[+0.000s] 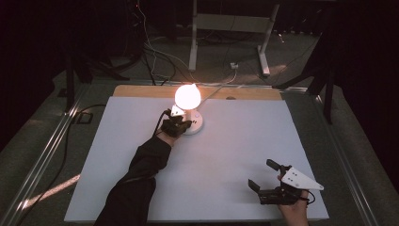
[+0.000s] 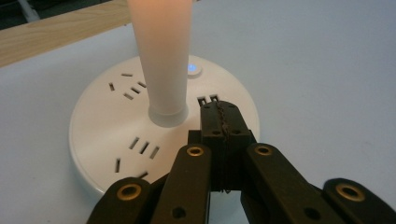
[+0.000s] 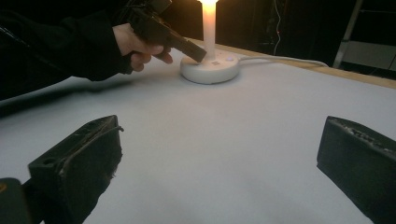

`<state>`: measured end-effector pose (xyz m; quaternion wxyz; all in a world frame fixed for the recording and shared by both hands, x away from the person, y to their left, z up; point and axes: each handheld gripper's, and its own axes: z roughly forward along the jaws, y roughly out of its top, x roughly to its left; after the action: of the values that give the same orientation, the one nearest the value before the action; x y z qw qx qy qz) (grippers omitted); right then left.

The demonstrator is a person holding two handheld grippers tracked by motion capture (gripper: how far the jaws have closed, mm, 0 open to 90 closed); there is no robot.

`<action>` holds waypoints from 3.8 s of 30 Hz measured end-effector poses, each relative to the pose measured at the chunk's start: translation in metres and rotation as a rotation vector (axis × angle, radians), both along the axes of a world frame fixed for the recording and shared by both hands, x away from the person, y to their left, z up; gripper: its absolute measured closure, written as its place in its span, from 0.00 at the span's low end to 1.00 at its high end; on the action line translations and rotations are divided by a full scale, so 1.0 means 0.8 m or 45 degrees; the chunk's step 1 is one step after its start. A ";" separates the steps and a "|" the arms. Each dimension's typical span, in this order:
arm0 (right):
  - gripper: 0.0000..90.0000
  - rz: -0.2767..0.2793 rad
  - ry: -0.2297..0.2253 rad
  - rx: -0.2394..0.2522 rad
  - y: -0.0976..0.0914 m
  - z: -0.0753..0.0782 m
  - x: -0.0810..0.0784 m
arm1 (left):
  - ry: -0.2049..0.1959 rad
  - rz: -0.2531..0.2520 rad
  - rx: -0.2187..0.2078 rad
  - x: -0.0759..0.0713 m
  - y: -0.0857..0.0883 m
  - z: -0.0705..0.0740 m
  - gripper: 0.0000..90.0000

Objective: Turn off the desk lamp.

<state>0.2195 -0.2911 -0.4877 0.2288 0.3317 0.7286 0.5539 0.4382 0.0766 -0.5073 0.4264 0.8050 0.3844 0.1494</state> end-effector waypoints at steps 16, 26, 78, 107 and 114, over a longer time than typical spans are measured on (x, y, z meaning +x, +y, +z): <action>0.00 0.000 0.002 -0.003 0.000 0.000 0.000 | -0.010 0.010 0.027 -0.001 -0.005 -0.002 1.00; 0.00 -0.003 -0.002 0.003 0.000 0.001 -0.001 | -0.008 0.005 0.008 -0.002 -0.003 0.001 1.00; 0.00 0.001 0.005 -0.006 0.001 0.000 0.000 | -0.003 0.018 0.023 -0.002 -0.005 -0.001 1.00; 0.00 -0.001 0.002 -0.005 0.000 0.000 0.001 | 0.112 -0.050 -0.029 -0.030 0.004 0.034 0.41; 0.00 0.000 0.005 0.000 0.000 0.000 0.001 | 0.154 -0.072 -0.023 -0.041 0.017 0.042 0.21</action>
<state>0.2206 -0.2911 -0.4876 0.2276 0.3327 0.7290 0.5532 0.4051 0.0906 -0.4738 0.4136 0.8193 0.3878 0.0850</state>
